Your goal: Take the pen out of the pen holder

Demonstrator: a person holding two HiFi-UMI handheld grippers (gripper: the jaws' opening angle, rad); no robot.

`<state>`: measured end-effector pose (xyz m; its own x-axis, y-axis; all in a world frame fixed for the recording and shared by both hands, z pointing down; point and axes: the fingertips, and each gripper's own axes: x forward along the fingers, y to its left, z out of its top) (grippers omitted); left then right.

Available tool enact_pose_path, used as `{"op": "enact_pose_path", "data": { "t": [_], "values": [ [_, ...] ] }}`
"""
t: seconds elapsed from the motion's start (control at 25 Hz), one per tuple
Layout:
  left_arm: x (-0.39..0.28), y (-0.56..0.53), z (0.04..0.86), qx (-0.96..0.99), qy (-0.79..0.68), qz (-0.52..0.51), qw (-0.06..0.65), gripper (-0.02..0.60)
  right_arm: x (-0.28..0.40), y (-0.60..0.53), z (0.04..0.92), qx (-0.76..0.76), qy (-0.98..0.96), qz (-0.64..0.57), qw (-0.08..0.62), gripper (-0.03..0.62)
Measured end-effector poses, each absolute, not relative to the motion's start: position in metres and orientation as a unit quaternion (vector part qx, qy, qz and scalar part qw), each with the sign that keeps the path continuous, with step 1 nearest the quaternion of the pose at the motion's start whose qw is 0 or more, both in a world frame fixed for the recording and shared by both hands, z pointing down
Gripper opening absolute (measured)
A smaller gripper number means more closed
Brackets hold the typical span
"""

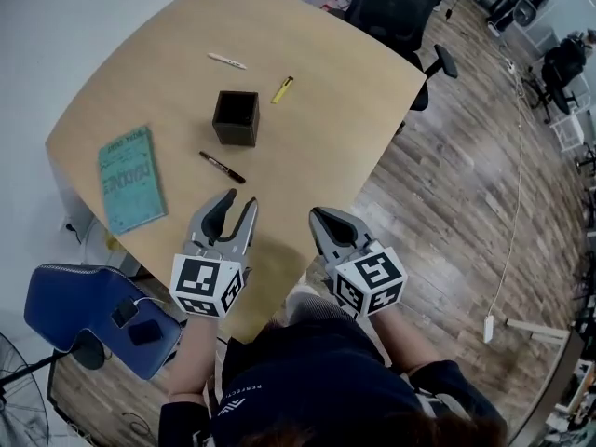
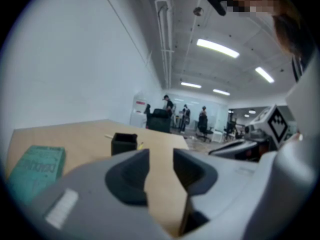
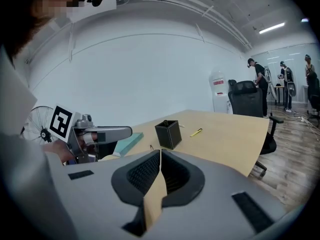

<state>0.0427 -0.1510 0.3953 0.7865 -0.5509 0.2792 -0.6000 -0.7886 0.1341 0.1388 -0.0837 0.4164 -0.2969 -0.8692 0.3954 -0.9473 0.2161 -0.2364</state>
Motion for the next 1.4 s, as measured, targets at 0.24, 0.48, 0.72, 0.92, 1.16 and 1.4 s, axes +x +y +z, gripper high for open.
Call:
{"op": "enact_pose_path", "data": {
  "t": [0.24,0.48,0.72,0.92,1.16,1.4],
  "values": [
    [0.065,-0.192,0.395,0.928,-0.342,0.115,0.097,0.152,0.155,-0.116,0.426,0.556,-0.795,0.219,0.104,0.003],
    [0.070,-0.202,0.399,0.921,-0.357,0.123,0.097,0.152,0.154,-0.136,0.430,0.529,-0.813,0.215,0.116,0.003],
    [0.061,-0.195,0.407,0.928,-0.337,0.129,0.087,0.152,0.134,-0.132,0.436,0.529,-0.811,0.218,0.124,0.003],
    [0.061,-0.196,0.410,0.929,-0.337,0.121,0.094,0.152,0.135,-0.126,0.429,0.537,-0.808,0.208,0.126,0.003],
    [0.079,-0.213,0.408,0.921,-0.359,0.120,0.086,0.152,0.155,-0.141,0.432,0.524,-0.816,0.207,0.129,0.003],
    [0.096,-0.239,0.410,0.907,-0.394,0.129,0.072,0.153,0.171,-0.171,0.434,0.488,-0.836,0.208,0.139,0.003]
  ]
}}
